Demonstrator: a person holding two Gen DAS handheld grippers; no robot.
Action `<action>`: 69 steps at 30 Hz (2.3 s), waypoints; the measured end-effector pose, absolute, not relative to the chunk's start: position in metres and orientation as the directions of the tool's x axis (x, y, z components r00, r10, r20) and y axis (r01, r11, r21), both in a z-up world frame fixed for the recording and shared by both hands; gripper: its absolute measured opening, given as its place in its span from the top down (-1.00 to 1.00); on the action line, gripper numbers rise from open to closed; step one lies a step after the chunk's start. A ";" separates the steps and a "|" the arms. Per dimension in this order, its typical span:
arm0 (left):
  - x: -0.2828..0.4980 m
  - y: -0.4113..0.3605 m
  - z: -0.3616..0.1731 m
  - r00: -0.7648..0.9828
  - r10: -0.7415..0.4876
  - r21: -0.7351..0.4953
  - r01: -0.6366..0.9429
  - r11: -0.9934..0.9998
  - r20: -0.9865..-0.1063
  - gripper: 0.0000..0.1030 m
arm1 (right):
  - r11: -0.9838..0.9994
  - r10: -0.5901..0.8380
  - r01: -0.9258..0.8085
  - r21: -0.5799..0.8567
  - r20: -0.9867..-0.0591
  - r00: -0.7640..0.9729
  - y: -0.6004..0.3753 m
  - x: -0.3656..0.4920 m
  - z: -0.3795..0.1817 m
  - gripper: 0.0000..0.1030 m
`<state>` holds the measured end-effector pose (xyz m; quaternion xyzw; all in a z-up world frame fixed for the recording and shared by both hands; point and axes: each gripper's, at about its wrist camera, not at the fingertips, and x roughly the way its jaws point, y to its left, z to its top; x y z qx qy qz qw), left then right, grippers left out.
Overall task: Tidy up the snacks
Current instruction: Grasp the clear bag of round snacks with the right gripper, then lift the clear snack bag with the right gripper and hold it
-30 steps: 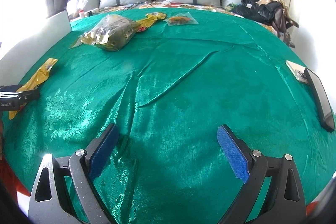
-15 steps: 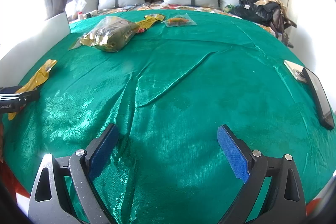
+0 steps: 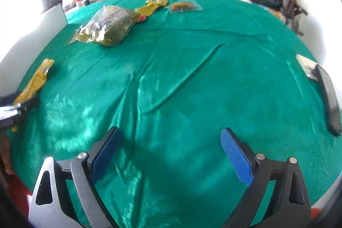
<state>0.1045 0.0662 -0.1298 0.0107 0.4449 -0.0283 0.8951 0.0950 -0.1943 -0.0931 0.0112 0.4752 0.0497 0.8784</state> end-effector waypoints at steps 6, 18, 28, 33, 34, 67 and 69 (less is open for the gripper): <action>0.105 0.066 -0.130 0.603 -0.041 -0.006 0.060 0.998 -0.797 -1.00 | 0.978 0.191 -0.031 0.205 -0.833 0.519 -0.169 0.195 -0.042 -0.85; 0.105 0.066 -0.131 0.603 -0.041 -0.007 0.059 0.998 -0.796 -1.00 | 0.988 0.154 -0.060 0.142 -0.904 0.400 -0.094 0.281 -0.074 -0.59; 0.105 0.066 -0.130 0.606 -0.043 -0.008 0.061 0.998 -0.794 -1.00 | 0.969 0.140 -0.248 0.007 -0.841 0.522 -0.140 0.172 -0.024 -0.25; 0.105 0.066 -0.130 0.607 -0.043 -0.007 0.060 0.998 -0.794 -1.00 | 0.975 0.076 -0.218 -0.047 -0.848 0.525 -0.160 0.122 -0.063 -0.34; 0.105 0.065 -0.130 0.607 -0.042 -0.007 0.060 0.998 -0.794 -1.00 | 0.978 0.075 -0.202 -0.045 -0.832 0.550 -0.163 0.114 -0.068 -0.45; 0.106 0.065 -0.131 0.608 -0.043 -0.008 0.060 0.998 -0.793 -1.00 | 0.989 0.082 -0.151 -0.013 -0.791 0.606 -0.172 0.107 -0.106 -0.80; 0.105 0.065 -0.131 0.608 -0.043 -0.007 0.060 0.998 -0.792 -1.00 | 0.989 0.081 -0.150 -0.014 -0.791 0.606 -0.172 0.107 -0.106 -0.80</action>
